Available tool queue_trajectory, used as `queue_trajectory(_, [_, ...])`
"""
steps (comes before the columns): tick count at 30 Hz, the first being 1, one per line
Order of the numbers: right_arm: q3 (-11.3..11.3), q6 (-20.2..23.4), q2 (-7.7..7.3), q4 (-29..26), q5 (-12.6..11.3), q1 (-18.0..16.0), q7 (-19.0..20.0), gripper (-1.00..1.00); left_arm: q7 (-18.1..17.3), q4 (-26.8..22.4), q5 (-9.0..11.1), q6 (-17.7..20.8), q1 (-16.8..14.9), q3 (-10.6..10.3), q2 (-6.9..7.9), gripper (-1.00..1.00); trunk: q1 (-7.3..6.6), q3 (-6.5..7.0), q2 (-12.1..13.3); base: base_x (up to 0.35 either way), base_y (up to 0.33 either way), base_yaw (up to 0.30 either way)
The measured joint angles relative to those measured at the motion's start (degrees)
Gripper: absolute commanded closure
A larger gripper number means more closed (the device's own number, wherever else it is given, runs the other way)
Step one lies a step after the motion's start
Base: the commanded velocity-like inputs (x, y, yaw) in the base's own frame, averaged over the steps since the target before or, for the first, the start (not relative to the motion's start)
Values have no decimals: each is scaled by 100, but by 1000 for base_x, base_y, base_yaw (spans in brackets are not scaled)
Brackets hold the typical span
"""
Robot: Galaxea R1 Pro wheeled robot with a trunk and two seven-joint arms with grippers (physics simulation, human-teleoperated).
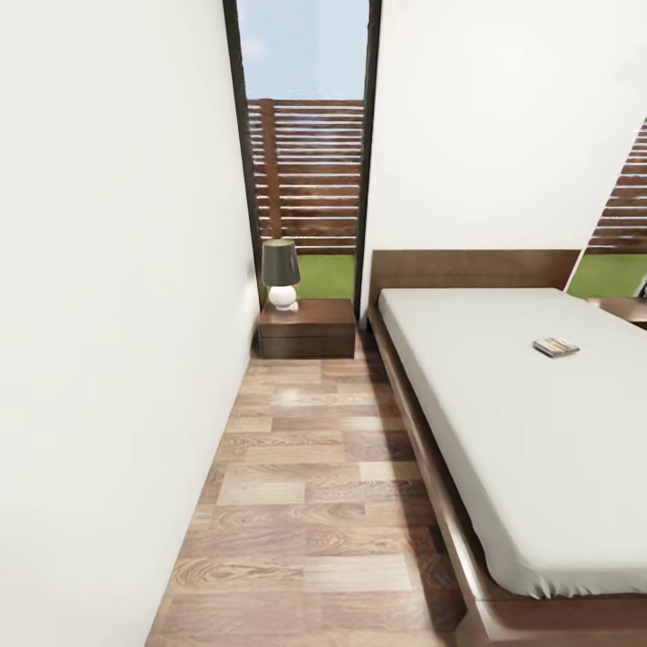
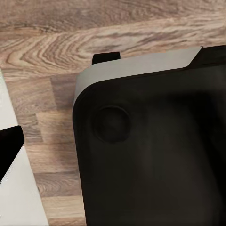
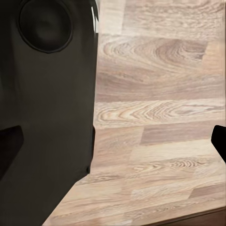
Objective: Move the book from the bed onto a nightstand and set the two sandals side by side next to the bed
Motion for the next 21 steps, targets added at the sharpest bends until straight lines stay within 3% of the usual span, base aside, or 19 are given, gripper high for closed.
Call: queue_trajectory(21, [1,0,-2,1,0,0,2,-100,0,0,0,0,0,0,0,-100,0,0,0,163,0,0])
